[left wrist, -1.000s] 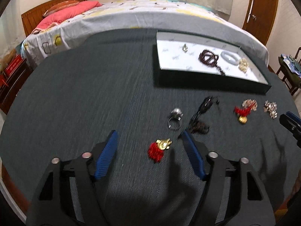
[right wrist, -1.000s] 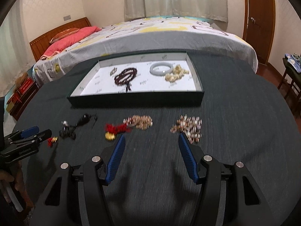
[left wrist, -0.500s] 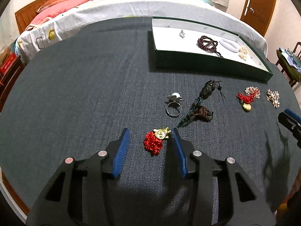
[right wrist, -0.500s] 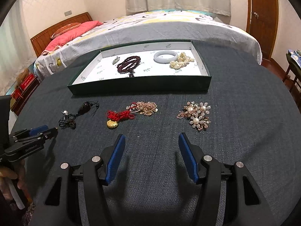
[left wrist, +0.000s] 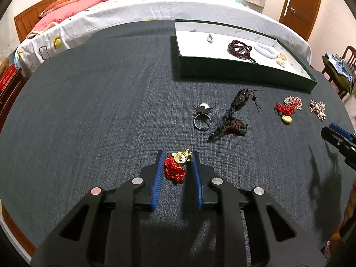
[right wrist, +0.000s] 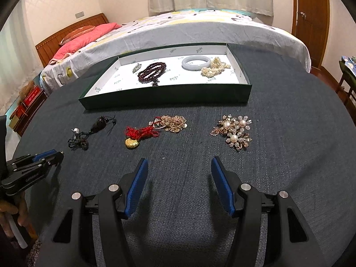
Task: Organize jewelry
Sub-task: 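Grasp the red tassel with gold charm with the left gripper, then lift the red tassel with the left gripper while the right gripper moves toward the gold chain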
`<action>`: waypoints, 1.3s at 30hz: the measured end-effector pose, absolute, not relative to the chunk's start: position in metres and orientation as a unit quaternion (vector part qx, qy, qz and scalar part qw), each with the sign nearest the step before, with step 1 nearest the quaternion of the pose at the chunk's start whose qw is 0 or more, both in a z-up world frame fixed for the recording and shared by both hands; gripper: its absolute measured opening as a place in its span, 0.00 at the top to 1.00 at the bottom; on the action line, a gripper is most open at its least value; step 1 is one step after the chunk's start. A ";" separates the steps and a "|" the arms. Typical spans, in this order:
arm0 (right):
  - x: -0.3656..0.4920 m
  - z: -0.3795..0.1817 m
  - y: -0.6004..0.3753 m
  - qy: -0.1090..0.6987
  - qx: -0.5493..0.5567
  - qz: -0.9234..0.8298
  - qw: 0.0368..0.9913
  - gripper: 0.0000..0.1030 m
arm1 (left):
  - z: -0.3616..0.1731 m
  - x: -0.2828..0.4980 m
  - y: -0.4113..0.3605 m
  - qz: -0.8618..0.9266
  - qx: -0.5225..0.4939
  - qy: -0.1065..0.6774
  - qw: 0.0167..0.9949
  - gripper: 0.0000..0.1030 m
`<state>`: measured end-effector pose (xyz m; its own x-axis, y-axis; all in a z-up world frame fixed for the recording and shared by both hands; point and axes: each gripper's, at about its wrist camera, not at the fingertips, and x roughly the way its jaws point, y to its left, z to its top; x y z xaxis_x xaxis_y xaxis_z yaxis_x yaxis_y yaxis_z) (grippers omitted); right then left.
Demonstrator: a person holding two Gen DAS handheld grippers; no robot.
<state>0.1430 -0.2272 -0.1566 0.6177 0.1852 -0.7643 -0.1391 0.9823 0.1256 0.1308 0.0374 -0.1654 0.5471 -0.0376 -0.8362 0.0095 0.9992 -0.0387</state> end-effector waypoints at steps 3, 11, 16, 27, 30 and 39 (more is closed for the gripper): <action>0.143 -0.156 -0.227 0.426 0.027 0.090 0.900 0.44 | -0.165 0.131 0.037 -0.014 -0.015 0.474 0.880 0.78; 0.145 -0.157 -0.220 0.426 0.022 0.098 0.899 0.44 | -0.160 0.132 0.036 -0.012 -0.008 0.465 0.885 0.82; 0.149 -0.158 -0.211 0.428 0.018 0.106 0.898 0.44 | -0.160 0.133 0.039 -0.008 -0.007 0.463 0.886 0.83; 0.154 -0.162 -0.200 0.433 0.013 0.116 0.894 0.44 | -0.155 0.134 0.045 -0.010 -0.015 0.457 0.889 0.88; 0.154 -0.163 -0.202 0.434 0.016 0.114 0.894 0.44 | -0.154 0.135 0.045 -0.011 -0.017 0.456 0.890 0.89; 0.153 -0.164 -0.204 0.436 0.018 0.115 0.892 0.44 | -0.155 0.137 0.040 -0.018 -0.007 0.461 0.887 0.88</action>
